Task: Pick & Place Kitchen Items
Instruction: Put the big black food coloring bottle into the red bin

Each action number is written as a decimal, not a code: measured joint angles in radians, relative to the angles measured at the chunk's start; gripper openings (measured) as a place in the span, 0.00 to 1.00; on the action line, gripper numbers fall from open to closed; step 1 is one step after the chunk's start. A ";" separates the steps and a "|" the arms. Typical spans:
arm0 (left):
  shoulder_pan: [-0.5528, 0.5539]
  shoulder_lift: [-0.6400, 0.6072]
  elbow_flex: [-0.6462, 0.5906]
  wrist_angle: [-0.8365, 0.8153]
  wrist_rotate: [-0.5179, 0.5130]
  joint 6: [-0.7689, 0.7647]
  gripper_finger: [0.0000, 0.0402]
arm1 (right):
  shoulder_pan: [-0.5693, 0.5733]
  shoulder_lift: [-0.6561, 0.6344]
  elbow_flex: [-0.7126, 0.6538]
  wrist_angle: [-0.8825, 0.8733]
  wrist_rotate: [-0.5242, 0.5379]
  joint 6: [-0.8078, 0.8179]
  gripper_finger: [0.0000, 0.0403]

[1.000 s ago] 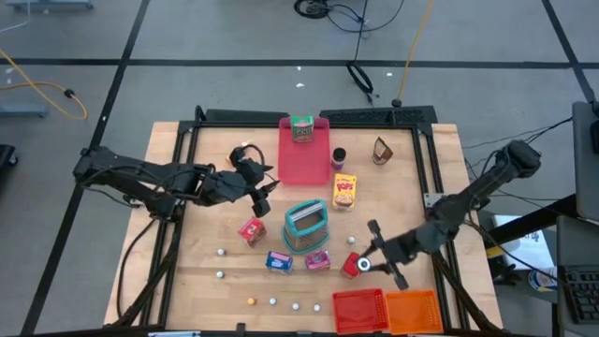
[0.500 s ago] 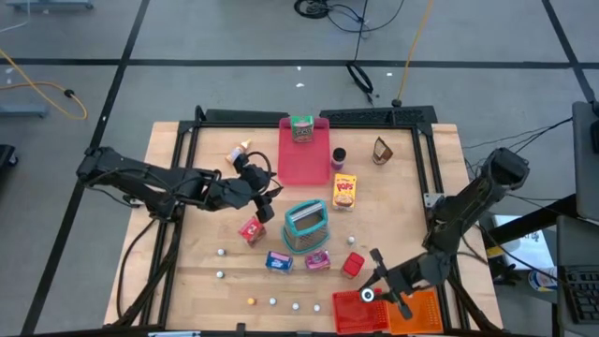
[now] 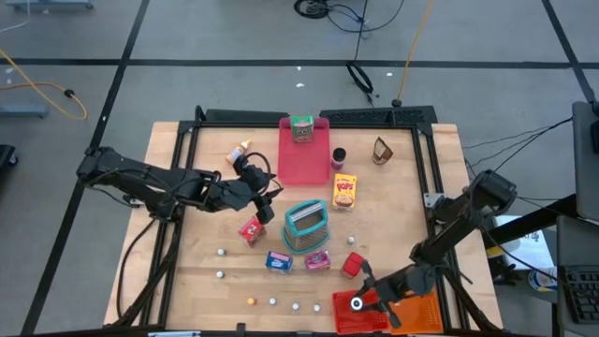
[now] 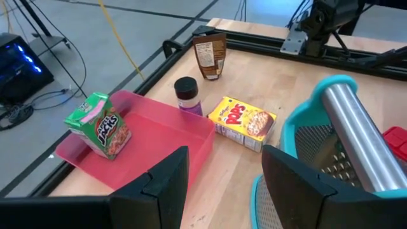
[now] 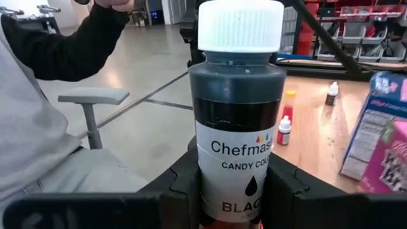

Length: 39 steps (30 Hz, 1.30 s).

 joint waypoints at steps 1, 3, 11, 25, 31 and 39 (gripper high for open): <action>0.000 0.000 0.000 0.000 0.000 0.000 0.50 | 0.000 0.020 0.004 0.016 0.000 0.001 0.24; 0.000 0.000 0.000 0.000 0.000 0.000 0.50 | 0.000 0.062 0.017 0.037 -0.001 0.001 0.24; 0.000 0.000 0.000 -0.001 0.000 -0.001 0.50 | -0.022 0.178 0.081 0.038 -0.012 0.000 0.24; 0.000 0.000 0.000 -0.004 0.000 0.000 0.50 | -0.047 0.227 0.085 0.038 -0.006 0.015 0.24; 0.000 0.000 0.000 -0.005 0.000 0.000 0.50 | -0.047 0.228 0.085 0.025 -0.006 0.016 0.24; 0.000 0.000 0.000 -0.006 0.000 0.000 0.50 | -0.047 0.228 0.085 0.014 -0.008 0.017 0.30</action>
